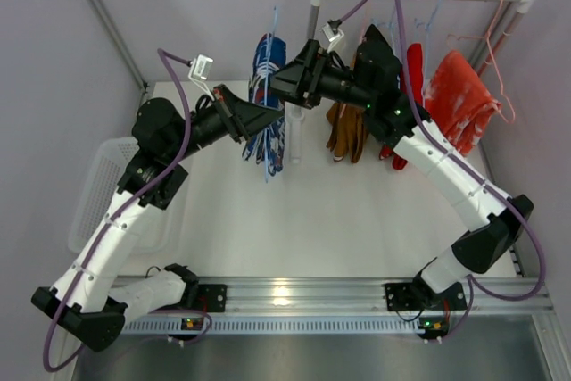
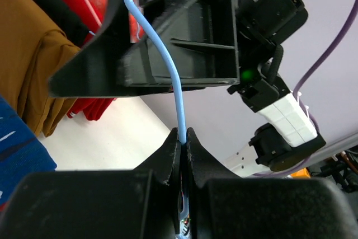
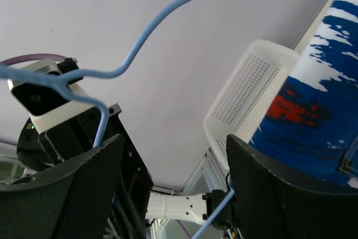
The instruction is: Remove the trousers from the hanger
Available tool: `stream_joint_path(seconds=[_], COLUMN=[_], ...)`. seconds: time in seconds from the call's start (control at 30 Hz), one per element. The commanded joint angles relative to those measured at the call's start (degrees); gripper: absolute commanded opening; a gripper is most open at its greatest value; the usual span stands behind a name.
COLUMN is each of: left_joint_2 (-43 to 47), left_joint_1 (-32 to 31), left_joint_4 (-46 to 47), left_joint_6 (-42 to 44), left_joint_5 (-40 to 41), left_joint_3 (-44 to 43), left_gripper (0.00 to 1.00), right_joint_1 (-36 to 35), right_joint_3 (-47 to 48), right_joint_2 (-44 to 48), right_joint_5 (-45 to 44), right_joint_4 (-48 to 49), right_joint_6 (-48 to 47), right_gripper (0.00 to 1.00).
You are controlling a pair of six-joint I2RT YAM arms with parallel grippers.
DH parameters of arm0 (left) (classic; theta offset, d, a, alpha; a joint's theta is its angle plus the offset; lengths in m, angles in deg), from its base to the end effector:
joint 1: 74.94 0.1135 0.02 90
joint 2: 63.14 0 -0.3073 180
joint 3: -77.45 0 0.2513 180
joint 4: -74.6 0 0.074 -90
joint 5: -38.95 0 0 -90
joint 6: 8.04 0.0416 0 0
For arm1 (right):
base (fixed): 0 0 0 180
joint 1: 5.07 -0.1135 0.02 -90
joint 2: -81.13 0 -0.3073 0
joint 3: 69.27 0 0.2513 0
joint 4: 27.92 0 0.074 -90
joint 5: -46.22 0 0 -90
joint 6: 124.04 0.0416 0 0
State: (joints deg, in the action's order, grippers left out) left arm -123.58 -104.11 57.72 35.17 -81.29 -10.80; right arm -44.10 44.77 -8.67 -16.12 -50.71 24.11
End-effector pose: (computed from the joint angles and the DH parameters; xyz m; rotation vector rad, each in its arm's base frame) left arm 0.1632 -0.1151 0.5189 0.2549 1.5535 -1.4342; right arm 0.2666 0.2410 0.5268 -0.1466 1.8185 1.6487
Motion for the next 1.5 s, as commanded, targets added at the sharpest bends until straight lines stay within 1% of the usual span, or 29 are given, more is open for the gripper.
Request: stream_joint_path(seconds=[0.0, 0.07, 0.17, 0.23, 0.37, 0.5, 0.63, 0.73, 0.83, 0.93, 0.97, 1.03, 1.07, 1.13, 1.17, 1.2, 1.23, 1.33, 1.37, 1.43, 1.47], left_joint_2=[2.61, 2.09, 1.04, 0.51, -0.64, -1.25, -1.69, -2.04, -2.13, -2.48, -2.48, -2.4, -2.22, -1.35, -1.08, -0.73, -0.2, 0.5, 0.68, 1.82, 2.43], left_joint_1=[0.6, 0.69, 0.69, 0.69, 0.6, 0.25, -0.19, -0.89, -1.68, -1.95, -1.86, -1.86, -1.94, -1.94, -1.86, -1.86, -1.86, -1.68, -1.68, -1.77, -1.77], left_joint_4=[10.27, 10.8, 11.68, 12.3, 14.4, 14.23, 14.15, 13.62, 13.09, 12.48, 12.56, 12.39, 12.13, 11.34, 10.9, 10.37, 9.58, 8.26, 7.04, 5.72, 2.75], left_joint_6=[2.14, 1.52, 1.0, 0.64, -0.32, 0.38, 0.9, 1.78, 2.92, 4.68, 5.12, 6.0, 6.26, 7.06, 7.32, 7.84, 8.46, 9.43, 9.78, 12.23, 13.37], left_joint_5=[0.97, 0.97, -0.25, -0.7, -2.62, -2.63, -2.63, -2.2, -1.32, -0.26, 0.35, 0.88, 1.75, 2.81, 3.95, 4.48, 5.1, 5.98, 6.5, 7.47, 9.04], left_joint_3=[-0.71, -0.71, -0.8, -0.45, 0.34, 0.52, 0.34, 0.69, 1.57, 2.18, 2.27, 2.54, 2.8, 3.76, 4.03, 4.21, 4.56, 4.12, 4.03, 3.6, 3.16], left_gripper=[0.0, 0.0, 0.0, 0.0, 0.0, 0.0, 0.0, 0.0, 0.0, 0.0, 0.0, 0.0, 0.0, 0.0, 0.0, 0.0, 0.0, 0.0, 0.15, 0.33, 0.46], right_joint_1=[3.77, 7.36, 10.54, 10.72, 8.45, 6.33, 3.88, 2.3, 0.98, 0.35, 0.27, 0.18, 0.26, 0.0, -0.08, -0.09, -0.26, -0.79, -0.88, -0.96, -0.96], right_joint_3=[-3.09, -5.29, -8.46, -8.03, -6.45, -5.04, -3.81, -1.18, 2.77, 5.77, 6.38, 6.47, 6.39, 6.39, 6.47, 6.56, 6.91, 7.53, 7.7, 8.93, 9.28], right_joint_2=[7.08, 8.84, 11.13, 11.58, 10.53, 7.11, 3.85, 1.04, -1.25, -2.66, -2.84, -3.01, -2.93, -2.57, -2.31, -2.14, -1.87, -1.78, -1.78, -1.7, -1.61], right_joint_5=[0.55, 1.43, 3.97, 5.12, 6.09, 6.18, 5.65, 5.56, 5.04, 4.77, 4.68, 4.33, 4.25, 4.07, 3.98, 3.89, 3.89, 3.8, 3.72, 3.72, 3.72], right_joint_4=[2.91, 3.96, 7.02, 7.82, 10.11, 10.64, 10.9, 12.48, 13.36, 13.37, 13.45, 13.02, 12.49, 11.88, 11.35, 11.17, 10.82, 10.38, 10.12, 9.15, 9.06], right_joint_6=[-1.9, -3.39, -2.43, -2.43, -0.76, 2.22, 5.03, 6.71, 7.5, 8.03, 7.94, 8.03, 7.86, 7.51, 7.24, 6.98, 6.72, 5.57, 5.22, 4.08, 3.38], right_gripper=[0.73, 0.73, 0.73, 0.74, 0.79, 0.83, 0.83, 0.81, 0.76, 0.65, 0.55, 0.44, 0.33, 0.21, 0.12, 0.08, 0.0, 0.0, 0.0, 0.0, 0.0])
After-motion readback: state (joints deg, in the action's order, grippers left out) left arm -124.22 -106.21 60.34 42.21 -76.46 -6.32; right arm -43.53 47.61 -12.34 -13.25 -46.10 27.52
